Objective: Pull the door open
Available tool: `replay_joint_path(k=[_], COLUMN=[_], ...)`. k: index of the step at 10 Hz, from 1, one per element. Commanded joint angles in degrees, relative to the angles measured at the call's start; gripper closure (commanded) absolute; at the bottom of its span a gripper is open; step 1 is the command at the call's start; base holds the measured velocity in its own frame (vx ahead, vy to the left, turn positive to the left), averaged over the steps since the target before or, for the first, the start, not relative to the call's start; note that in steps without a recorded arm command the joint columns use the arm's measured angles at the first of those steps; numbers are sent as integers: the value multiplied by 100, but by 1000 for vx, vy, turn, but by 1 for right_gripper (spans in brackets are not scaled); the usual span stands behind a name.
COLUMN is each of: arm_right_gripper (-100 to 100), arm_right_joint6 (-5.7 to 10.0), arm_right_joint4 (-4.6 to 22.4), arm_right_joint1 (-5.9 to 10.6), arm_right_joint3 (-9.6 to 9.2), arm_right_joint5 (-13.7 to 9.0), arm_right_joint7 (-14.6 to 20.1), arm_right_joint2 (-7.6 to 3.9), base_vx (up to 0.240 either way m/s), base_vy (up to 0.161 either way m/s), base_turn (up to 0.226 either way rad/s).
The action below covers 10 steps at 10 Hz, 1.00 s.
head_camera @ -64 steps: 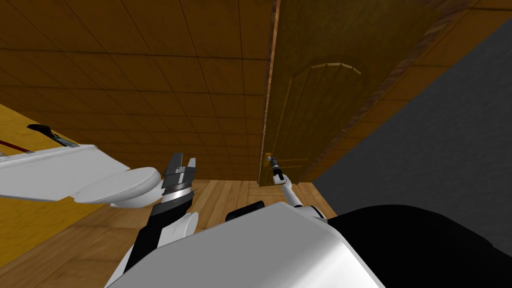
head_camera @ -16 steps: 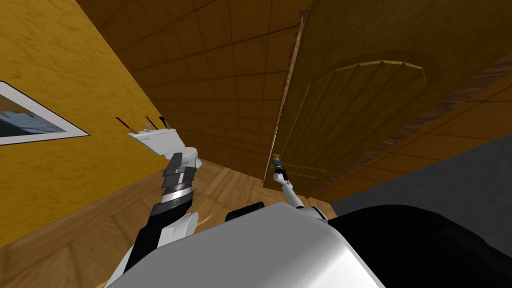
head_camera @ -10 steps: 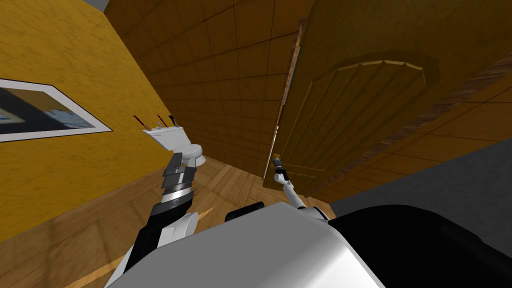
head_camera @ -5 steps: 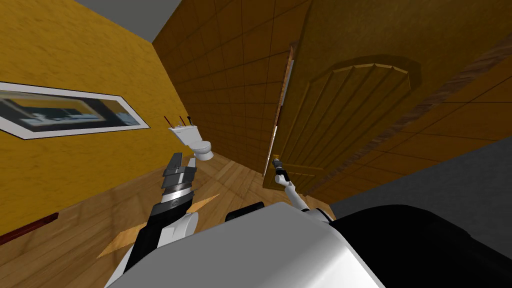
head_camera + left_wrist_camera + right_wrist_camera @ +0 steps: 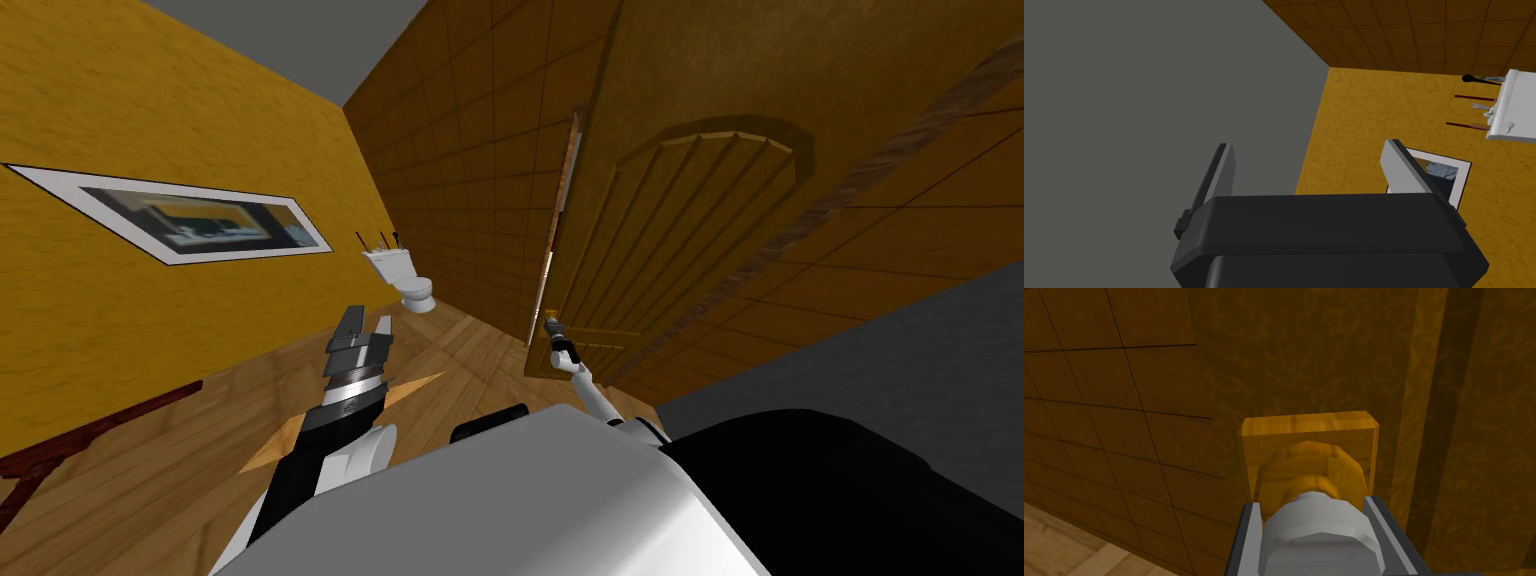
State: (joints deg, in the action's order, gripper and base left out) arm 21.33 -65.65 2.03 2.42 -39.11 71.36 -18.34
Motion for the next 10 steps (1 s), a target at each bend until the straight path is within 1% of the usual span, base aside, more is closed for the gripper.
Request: replay_joint_path(k=[1, 3, 6, 7, 8, 9, 10], arm_right_gripper=[100, 100, 100, 100, 100, 100, 100], arm_right_joint6=[12, 29, 48, 43, 62, 74, 101], arm_right_joint4=[-81, -175, -279, -234, -415, -482, -632], arm_right_joint1=[-69, -143, -224, -194, -338, -381, -479], arm_right_joint3=[-149, -306, -481, -454, -672, -740, -892], arm_right_joint5=[17, 34, 52, 48, 105, 124, 165], arm_right_joint7=[118, 255, 408, 383, 470, 497, 557], arm_right_joint2=[-77, -184, -304, -291, -376, -409, -482], base_vx=[-241, -235, -242, -103, -1, 24, 29], base_vy=[-68, -83, -49, -14, 19, 40, 35], base_turn=[121, 130, 115, 25, -98, -126, -149])
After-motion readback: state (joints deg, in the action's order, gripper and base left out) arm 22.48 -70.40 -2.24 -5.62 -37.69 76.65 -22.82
